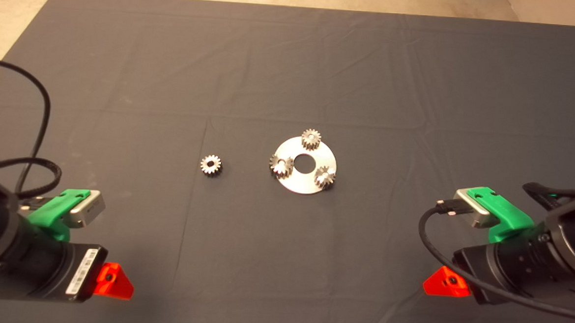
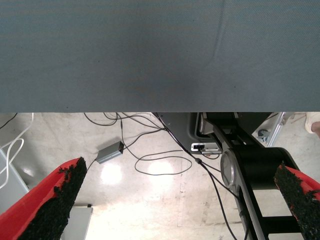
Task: Remove an incorrectly installed larger gear and replace it with the correct smaller gear
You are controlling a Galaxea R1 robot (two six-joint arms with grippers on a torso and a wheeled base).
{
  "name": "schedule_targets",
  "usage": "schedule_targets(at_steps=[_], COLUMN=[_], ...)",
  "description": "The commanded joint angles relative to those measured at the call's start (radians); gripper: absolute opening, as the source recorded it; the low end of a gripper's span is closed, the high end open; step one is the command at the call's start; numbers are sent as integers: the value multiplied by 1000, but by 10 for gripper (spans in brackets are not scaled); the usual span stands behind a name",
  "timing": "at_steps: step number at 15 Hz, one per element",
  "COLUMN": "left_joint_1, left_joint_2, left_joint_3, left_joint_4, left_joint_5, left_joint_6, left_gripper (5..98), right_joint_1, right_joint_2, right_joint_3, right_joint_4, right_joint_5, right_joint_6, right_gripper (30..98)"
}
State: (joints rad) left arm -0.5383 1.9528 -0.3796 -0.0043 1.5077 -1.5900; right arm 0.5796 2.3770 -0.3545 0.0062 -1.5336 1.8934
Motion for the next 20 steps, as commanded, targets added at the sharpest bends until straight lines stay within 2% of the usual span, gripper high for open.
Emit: schedule_targets(at_steps=[1,6,9,11,12,14,15,18,20], left_joint_1=[-9,-11,-11,-9,-9,7,25,34,34], left_joint_2=[-2,1,4,4,7,63,101,243,335], left_joint_3=[9,6,-4,-30,-50,-135,-169,-250,-316], left_joint_4=[-7,-5,5,81,94,95,95,102,108], left_joint_5=[0,2,-3,-3,-4,-21,-23,-26,-26], left_joint_6=[1,2,22,28,45,104,116,117,119], left_gripper=[977,977,977,977,977,977,977,977,977], right_joint_1=[22,23,23,23,23,23,23,23,22], right_joint_2=[0,3,2,2,2,-5,-6,-58,-116], right_joint_3=[3,3,3,3,2,1,0,0,0], right_joint_4=[0,-3,-3,-5,-5,-5,-6,-6,-6], right_joint_5=[-124,-124,-124,-124,-124,-124,-124,-124,-124], right_joint_6=[0,0,0,0,0,-2,-3,-10,-57], right_gripper=[976,976,976,976,976,976,976,976,976])
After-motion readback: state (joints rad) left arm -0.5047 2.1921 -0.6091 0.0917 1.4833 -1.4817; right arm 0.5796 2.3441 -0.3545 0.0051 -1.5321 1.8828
